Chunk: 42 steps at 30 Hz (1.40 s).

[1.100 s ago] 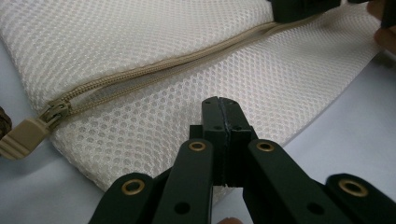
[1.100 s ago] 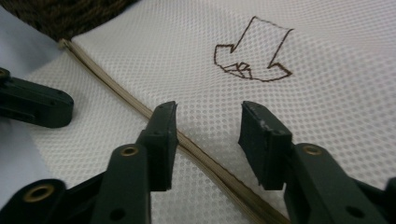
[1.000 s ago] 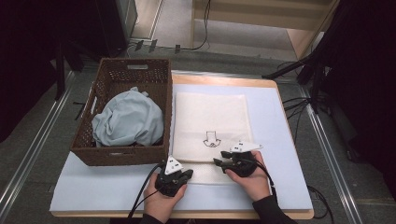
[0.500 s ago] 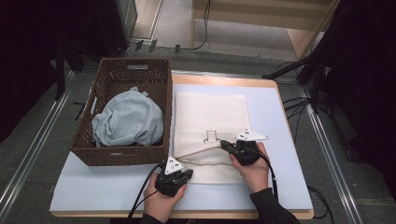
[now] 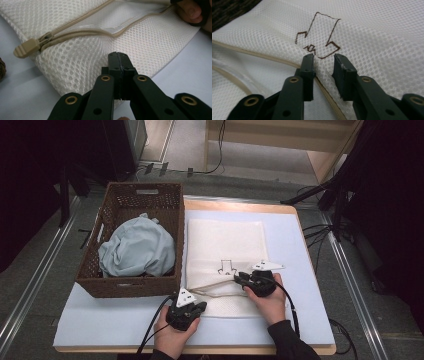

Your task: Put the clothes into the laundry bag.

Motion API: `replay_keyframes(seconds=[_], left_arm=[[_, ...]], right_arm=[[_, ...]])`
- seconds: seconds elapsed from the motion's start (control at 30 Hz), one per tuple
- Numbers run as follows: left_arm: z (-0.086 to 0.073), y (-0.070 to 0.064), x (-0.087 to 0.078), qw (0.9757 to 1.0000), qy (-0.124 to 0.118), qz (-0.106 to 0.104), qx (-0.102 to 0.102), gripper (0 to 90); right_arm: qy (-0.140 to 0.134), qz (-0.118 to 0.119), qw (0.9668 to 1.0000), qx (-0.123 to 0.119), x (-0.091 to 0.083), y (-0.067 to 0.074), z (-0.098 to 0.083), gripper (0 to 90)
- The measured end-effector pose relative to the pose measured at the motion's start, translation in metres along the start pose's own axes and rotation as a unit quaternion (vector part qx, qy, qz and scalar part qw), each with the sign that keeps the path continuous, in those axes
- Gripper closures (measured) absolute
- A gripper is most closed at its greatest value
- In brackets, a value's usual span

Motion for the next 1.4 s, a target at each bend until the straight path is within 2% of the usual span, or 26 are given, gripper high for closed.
replay_keyframes(seconds=[0.03, 0.07, 0.13, 0.3, 0.4, 0.47, 0.53, 0.67, 0.7, 0.73, 0.9, 1.03, 1.2, 1.4], left_arm=[[0.0, 0.0, 0.0, 1.0, 0.0, 0.0, 0.0, 90.0], [0.0, 0.0, 0.0, 1.0, 0.0, -0.001, -0.001, 90.0], [0.0, 0.0, 0.0, 1.0, 0.0, -0.002, -0.001, 90.0], [0.0, 0.0, 0.0, 1.0, 0.0, -0.001, -0.002, 90.0], [0.0, 0.0, 0.0, 1.0, -0.001, -0.002, -0.002, 90.0], [0.0, 0.0, 0.0, 1.0, 0.0, -0.002, -0.001, 90.0], [0.0, 0.0, 0.0, 1.0, 0.0, -0.002, -0.001, 90.0], [0.0, 0.0, 0.0, 1.0, 0.0, -0.002, -0.002, 90.0], [0.0, 0.0, 0.0, 1.0, 0.0, -0.002, -0.002, 90.0], [0.0, 0.0, 0.0, 1.0, 0.0, -0.002, -0.002, 90.0], [0.0, 0.0, 0.0, 1.0, 0.0, -0.002, 0.0, 89.7], [0.0, 0.0, 0.0, 1.0, 0.0, -0.003, 0.0, 89.1], [0.0, 0.0, 0.0, 1.0, 0.0, -0.004, 0.001, 88.1], [0.0, -0.001, 0.0, 1.0, 0.0, -0.005, 0.002, 87.5]], right_arm=[[0.0, 0.0, 1.0, 0.0, 0.0, 0.0, 0.0, 68.2], [0.001, 0.017, 0.9999, 0.003, -0.001, 0.001, -0.001, 62.5], [0.001, 0.026, 0.9996, -0.007, -0.001, 0.003, -0.001, 55.3], [0.01, 0.028, 0.999, -0.034, 0.0, 0.008, -0.003, 38.5], [0.019, 0.012, 0.9983, -0.054, 0.0, 0.01, -0.005, 30.2], [0.029, -0.011, 0.997, -0.071, 0.0, 0.011, -0.007, 29.4], [0.042, -0.046, 0.9943, -0.086, -0.001, 0.011, -0.009, 29.2], [0.058, -0.069, 0.9935, -0.07, -0.007, 0.009, -0.012, 26.3], [0.061, -0.07, 0.9933, -0.068, -0.009, 0.008, -0.012, 27.4], [0.061, -0.073, 0.9932, -0.067, -0.01, 0.008, -0.013, 32.9], [0.039, -0.095, 0.9942, -0.032, -0.018, 0.0, -0.013, 65.5], [0.028, -0.078, 0.9965, -0.011, -0.021, 0.0, -0.013, 80.0], [-0.004, -0.055, 0.9984, 0.011, -0.028, 0.001, -0.006, 84.8], [-0.056, -0.02, 0.9976, 0.036, -0.04, 0.005, 0.008, 85.0]])
Point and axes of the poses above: each handheld gripper's, and its own axes: x roughly forward along the jaws, z roughly out of its top, y roughly to its left, the point moved 7 cm from there along x, roughly forward along the jaws, and after that the axes turned 3 degrees about z, right-handed, at the moved point
